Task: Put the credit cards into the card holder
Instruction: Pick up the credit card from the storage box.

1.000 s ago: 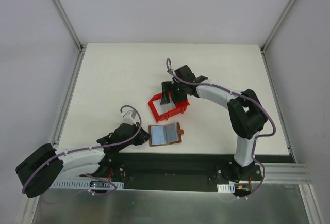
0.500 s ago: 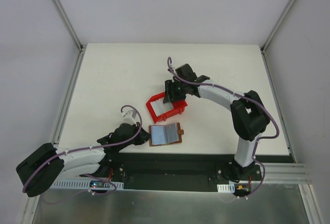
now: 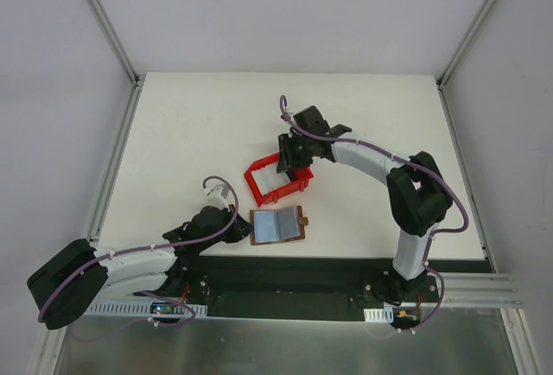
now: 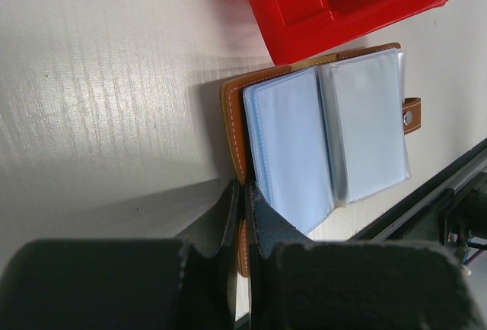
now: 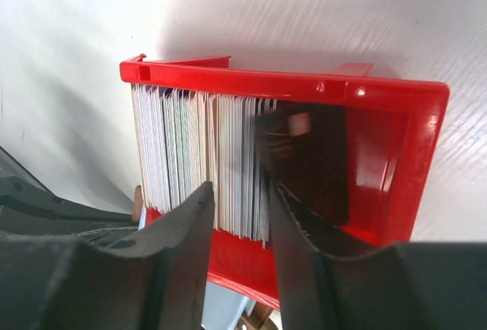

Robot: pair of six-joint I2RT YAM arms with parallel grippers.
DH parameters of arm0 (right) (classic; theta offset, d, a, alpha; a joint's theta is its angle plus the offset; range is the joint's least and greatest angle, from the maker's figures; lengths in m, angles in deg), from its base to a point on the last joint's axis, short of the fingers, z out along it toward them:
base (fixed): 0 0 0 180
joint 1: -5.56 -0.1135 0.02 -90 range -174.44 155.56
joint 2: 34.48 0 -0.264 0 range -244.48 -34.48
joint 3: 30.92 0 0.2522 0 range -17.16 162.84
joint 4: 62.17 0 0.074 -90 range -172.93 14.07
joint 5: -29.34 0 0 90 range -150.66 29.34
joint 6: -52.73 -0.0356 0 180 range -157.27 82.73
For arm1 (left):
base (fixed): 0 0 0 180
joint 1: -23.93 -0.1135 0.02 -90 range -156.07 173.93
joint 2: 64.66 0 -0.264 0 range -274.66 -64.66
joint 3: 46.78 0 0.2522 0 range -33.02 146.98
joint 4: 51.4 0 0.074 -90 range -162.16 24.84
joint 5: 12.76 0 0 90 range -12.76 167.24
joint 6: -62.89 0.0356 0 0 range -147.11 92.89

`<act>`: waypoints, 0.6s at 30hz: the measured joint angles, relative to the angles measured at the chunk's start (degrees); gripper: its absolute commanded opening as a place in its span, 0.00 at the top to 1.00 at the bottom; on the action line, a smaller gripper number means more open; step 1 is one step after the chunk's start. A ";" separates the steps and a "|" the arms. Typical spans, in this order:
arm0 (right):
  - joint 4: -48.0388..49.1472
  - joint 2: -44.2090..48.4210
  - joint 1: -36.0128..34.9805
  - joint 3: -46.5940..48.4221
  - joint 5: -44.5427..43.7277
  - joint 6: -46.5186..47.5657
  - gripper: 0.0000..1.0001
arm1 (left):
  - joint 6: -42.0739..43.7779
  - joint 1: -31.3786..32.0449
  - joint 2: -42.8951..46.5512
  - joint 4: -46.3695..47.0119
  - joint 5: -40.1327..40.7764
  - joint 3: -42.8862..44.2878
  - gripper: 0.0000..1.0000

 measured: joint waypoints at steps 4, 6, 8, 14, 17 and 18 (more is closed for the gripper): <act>-0.63 0.00 0.00 0.52 -1.18 0.94 0.41 | 0.02 0.00 0.02 0.00 -0.04 -0.02 1.00; -0.94 0.00 0.02 0.59 -1.73 1.33 0.36 | 0.02 0.00 0.07 -0.02 -0.07 0.00 1.00; -1.64 -0.02 0.00 0.79 -2.32 1.66 0.29 | 0.02 0.00 0.09 -0.02 -0.07 -0.02 1.00; -3.30 -0.55 0.00 2.78 -3.06 2.84 0.15 | 0.04 0.00 0.15 -0.04 -0.07 -0.02 1.00; -3.78 -1.55 0.00 4.11 -2.05 3.04 0.15 | 0.11 0.00 0.15 -0.04 -0.09 0.00 1.00; -4.22 -2.19 -0.02 4.87 -1.66 3.08 0.15 | 0.15 0.00 0.15 -0.04 -0.09 -0.02 1.00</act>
